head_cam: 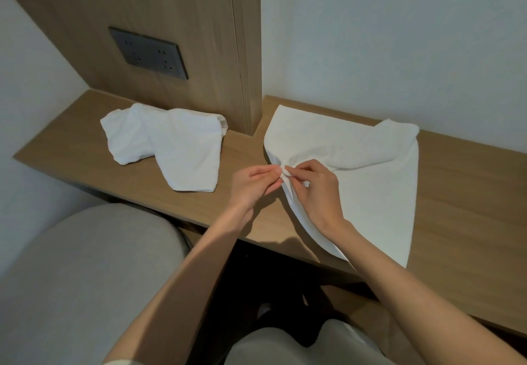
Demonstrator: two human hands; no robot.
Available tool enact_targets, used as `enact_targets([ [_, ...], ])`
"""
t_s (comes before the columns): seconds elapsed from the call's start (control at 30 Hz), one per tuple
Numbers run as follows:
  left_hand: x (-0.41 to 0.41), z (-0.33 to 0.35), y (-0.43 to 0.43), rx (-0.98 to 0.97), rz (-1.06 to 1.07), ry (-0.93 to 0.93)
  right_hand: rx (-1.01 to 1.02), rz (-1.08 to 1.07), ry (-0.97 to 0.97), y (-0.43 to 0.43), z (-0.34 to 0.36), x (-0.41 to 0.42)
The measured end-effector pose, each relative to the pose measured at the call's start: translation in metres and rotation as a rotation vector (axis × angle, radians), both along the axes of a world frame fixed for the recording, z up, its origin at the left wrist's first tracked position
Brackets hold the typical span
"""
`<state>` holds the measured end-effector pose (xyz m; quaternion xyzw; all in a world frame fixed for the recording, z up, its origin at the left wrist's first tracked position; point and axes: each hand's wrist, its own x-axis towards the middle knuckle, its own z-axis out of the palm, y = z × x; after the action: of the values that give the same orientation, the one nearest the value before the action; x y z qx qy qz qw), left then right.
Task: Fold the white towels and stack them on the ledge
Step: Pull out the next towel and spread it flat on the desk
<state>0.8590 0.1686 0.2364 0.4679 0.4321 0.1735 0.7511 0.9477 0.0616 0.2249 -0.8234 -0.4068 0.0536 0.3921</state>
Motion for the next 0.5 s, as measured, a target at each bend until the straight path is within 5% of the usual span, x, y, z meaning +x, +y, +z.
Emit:
enact_targets([
  [0.5, -0.003, -0.006, 0.001, -0.099, -0.009, 0.038, 0.018, 0.013, 0.209, -0.001, -0.017, 0.001],
])
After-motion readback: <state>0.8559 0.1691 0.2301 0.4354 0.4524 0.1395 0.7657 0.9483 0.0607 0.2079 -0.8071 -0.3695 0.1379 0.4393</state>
